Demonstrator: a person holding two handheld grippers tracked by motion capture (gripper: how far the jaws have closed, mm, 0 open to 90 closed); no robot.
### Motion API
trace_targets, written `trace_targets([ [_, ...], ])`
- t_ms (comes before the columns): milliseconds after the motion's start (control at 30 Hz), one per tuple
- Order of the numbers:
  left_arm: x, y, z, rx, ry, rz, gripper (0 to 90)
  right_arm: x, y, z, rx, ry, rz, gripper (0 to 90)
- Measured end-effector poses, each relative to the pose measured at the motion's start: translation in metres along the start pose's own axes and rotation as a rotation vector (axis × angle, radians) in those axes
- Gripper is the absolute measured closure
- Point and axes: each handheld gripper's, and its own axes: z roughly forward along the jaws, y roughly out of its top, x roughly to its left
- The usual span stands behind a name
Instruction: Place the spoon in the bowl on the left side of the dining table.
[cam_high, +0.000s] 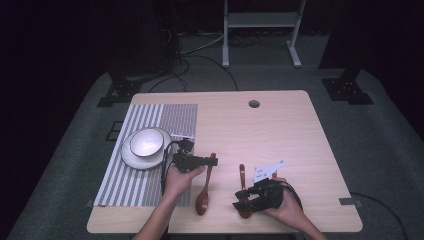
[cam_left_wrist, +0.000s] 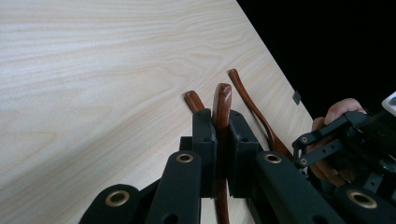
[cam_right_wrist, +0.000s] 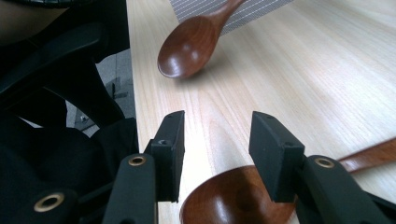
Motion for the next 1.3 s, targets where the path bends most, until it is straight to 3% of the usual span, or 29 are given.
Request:
trace_targets([
  [533, 0.0, 0.017, -0.014, 0.011, 0.062, 0.038, 84.1, -0.003, -0.007, -0.027, -0.03, -0.04, 0.036, 52.1],
  [900, 0.003, 0.033, -0.032, 0.004, 0.101, 0.048, 84.1, -0.004, -0.01, -0.044, -0.048, -0.064, 0.06, 51.3],
  [1300, 0.006, 0.048, -0.047, 0.011, 0.113, 0.052, 84.0, -0.006, -0.01, -0.052, -0.06, -0.076, 0.077, 50.5],
])
